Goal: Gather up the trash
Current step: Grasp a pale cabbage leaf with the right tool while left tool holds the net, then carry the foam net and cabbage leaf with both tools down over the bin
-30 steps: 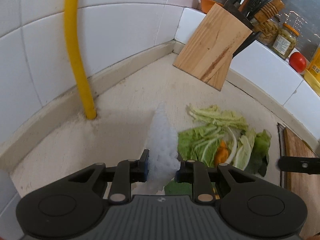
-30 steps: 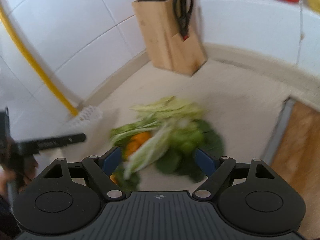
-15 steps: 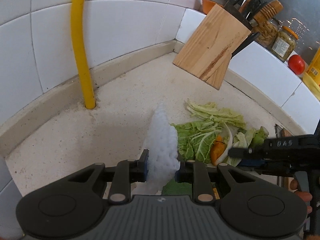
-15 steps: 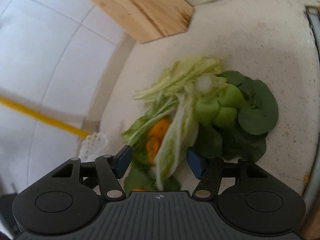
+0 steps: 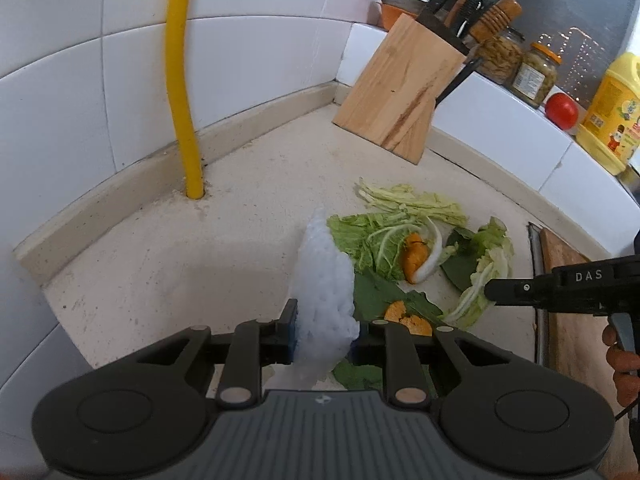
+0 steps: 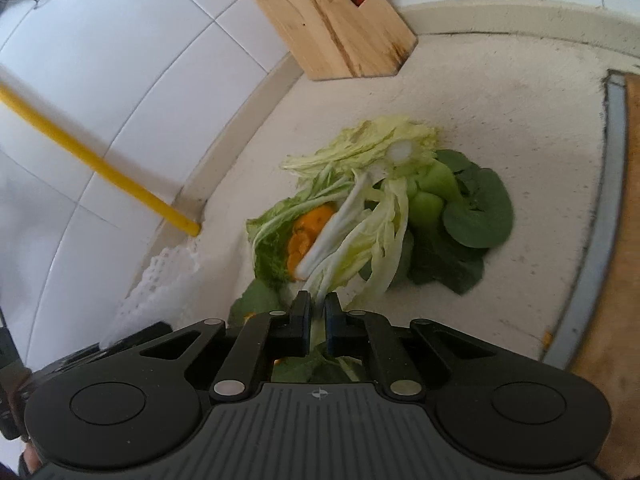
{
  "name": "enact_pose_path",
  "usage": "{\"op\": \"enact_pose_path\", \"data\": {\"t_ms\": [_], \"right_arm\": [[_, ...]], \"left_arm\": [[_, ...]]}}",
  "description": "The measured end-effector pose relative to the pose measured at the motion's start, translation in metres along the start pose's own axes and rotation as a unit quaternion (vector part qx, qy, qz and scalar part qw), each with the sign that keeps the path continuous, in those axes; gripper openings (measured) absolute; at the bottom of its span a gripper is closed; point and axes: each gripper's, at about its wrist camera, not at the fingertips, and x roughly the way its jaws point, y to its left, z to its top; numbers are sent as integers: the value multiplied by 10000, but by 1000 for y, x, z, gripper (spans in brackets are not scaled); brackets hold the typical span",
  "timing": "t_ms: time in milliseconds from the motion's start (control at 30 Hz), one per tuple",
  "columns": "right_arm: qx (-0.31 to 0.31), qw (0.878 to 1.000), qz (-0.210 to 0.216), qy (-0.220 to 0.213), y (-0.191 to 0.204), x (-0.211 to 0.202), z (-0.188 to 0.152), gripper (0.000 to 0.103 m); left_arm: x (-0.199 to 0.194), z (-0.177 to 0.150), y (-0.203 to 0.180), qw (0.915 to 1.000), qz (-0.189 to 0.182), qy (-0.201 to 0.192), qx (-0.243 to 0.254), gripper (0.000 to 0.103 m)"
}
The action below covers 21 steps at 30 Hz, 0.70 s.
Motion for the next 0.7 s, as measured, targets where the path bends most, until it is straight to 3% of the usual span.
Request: {"op": "enact_pose_path", "data": {"t_ms": [167, 233, 333, 400, 500, 567, 700], "right_arm": [[293, 9995, 131, 42, -12, 8, 4, 23], [509, 9986, 142, 17, -17, 17, 8, 26], [617, 9980, 121, 80, -17, 28, 11, 56], [593, 9981, 101, 119, -15, 31, 12, 64], [727, 9972, 149, 59, -17, 35, 14, 58], [742, 9972, 79, 52, -20, 37, 15, 26], [609, 9980, 84, 132, -22, 32, 12, 17]], "left_arm": [[10, 5, -2, 10000, 58, -26, -53, 20], [13, 7, -3, 9999, 110, -24, -40, 27], [21, 11, -4, 9998, 174, -1, -59, 40], [27, 14, -5, 9997, 226, -48, -74, 41], [38, 17, -4, 9993, 365, -52, -103, 37], [45, 16, -1, 9990, 378, 172, -136, 17], [41, 9, -1, 9990, 329, 243, -157, 12]]}}
